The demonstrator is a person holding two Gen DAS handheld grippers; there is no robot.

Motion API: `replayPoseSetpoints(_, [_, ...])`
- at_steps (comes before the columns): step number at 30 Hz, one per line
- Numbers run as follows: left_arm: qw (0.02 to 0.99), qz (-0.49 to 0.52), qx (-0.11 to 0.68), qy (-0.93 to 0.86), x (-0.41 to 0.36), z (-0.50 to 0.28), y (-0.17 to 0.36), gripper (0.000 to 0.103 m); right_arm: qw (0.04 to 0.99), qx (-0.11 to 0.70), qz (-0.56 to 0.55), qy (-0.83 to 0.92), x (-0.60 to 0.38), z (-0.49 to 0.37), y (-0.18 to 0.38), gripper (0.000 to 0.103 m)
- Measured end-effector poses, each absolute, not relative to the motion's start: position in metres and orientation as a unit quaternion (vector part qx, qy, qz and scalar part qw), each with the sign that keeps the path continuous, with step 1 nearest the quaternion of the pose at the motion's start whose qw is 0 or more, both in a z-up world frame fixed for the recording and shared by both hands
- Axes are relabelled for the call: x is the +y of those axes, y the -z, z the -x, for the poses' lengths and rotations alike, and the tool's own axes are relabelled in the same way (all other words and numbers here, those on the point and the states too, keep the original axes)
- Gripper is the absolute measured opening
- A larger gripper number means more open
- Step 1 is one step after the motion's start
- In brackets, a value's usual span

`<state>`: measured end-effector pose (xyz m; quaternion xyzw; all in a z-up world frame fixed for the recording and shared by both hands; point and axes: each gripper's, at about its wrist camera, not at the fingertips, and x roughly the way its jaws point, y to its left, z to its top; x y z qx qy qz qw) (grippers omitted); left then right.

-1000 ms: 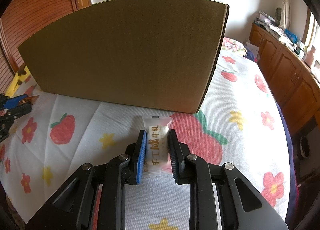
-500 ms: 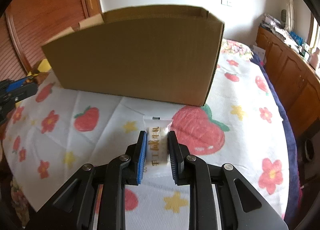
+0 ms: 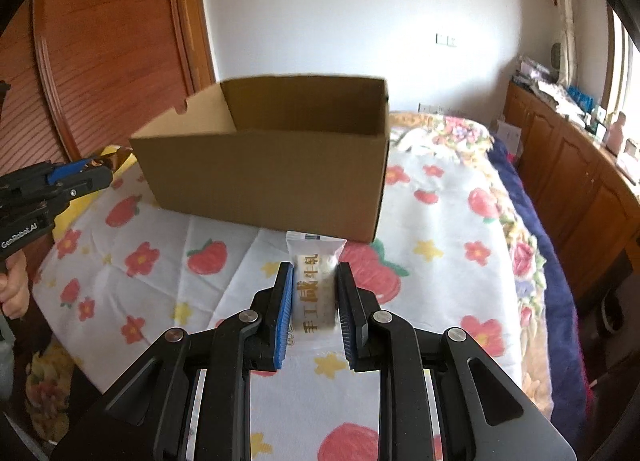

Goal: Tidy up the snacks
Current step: 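Lift both candies and carry them over the cardboard box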

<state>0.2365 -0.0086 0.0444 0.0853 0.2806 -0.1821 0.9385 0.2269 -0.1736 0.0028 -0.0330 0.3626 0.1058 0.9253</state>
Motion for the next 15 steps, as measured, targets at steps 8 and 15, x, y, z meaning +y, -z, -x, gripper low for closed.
replayPoseSetpoints(8, [0.950, -0.080, 0.246, 0.175, -0.006, -0.213, -0.082, 0.023, 0.939, 0.326, 0.039, -0.103, -0.179, -0.198, -0.041, 0.019])
replayPoseSetpoints(15, [0.957, -0.075, 0.222, 0.170, -0.007, -0.197, -0.107, 0.023, 0.949, 0.296, 0.044, -0.104, -0.181, -0.178, -0.073, 0.019])
